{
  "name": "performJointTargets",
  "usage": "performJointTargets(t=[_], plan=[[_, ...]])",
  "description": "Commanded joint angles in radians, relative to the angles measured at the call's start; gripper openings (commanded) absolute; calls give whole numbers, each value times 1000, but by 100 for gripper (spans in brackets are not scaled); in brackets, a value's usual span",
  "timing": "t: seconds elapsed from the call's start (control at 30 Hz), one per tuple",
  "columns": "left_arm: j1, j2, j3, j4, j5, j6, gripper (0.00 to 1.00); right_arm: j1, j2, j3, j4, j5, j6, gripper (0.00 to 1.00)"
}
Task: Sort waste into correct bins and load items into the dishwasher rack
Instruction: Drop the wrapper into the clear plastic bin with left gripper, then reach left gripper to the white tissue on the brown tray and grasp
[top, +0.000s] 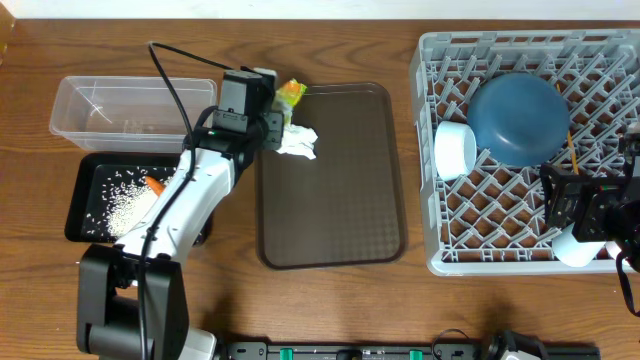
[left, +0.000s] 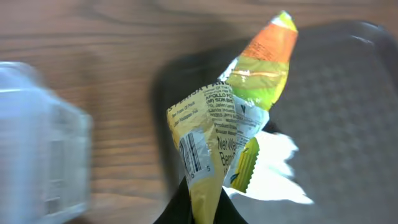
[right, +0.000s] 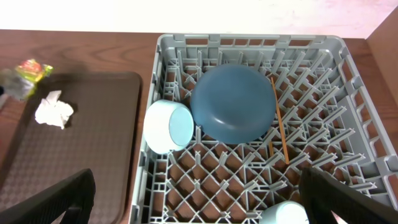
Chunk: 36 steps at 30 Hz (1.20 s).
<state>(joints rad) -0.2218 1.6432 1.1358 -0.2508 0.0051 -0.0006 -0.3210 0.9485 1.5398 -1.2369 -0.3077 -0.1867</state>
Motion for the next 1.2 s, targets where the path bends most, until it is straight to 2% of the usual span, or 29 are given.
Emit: performJointTargets(t=[0.0, 0.13, 0.23, 0.3, 0.33, 0.4, 0.43, 0.6, 0.7, 0.87, 0.97, 1.1, 1.17], plan=[[60, -43, 5, 35, -200, -4, 6, 13, -3, 4, 2, -11, 14, 99], [156, -48, 5, 56, -208, 67, 6, 13, -3, 4, 2, -11, 14, 99], [221, -43, 5, 19, -203, 68, 7, 13, -3, 4, 2, -11, 14, 99], [251, -40, 3, 3, -158, 68, 12, 13, -3, 3, 2, -11, 14, 99], [260, -40, 1, 1, -128, 68, 17, 13, -3, 4, 2, -11, 14, 99], [271, -40, 0, 2, -113, 68, 51, 13, -3, 3, 2, -11, 14, 99], [274, -40, 1, 6, -124, 68, 55, 13, -3, 4, 2, -11, 14, 99], [277, -49, 1, 19, -128, 68, 56, 13, -3, 4, 2, -11, 14, 99], [271, -73, 1, 1, -129, 68, 65, 13, -3, 3, 2, -11, 14, 99], [282, -93, 1, 5, -130, 68, 68, 13, -3, 4, 2, -11, 14, 99], [286, -88, 1, 5, -130, 68, 75, 13, -3, 4, 2, -11, 14, 99], [290, -75, 1, 16, -128, 67, 77, 13, -3, 4, 2, -11, 14, 99], [284, -87, 1, 11, -67, 45, 77, 13, -3, 4, 2, -11, 14, 99]])
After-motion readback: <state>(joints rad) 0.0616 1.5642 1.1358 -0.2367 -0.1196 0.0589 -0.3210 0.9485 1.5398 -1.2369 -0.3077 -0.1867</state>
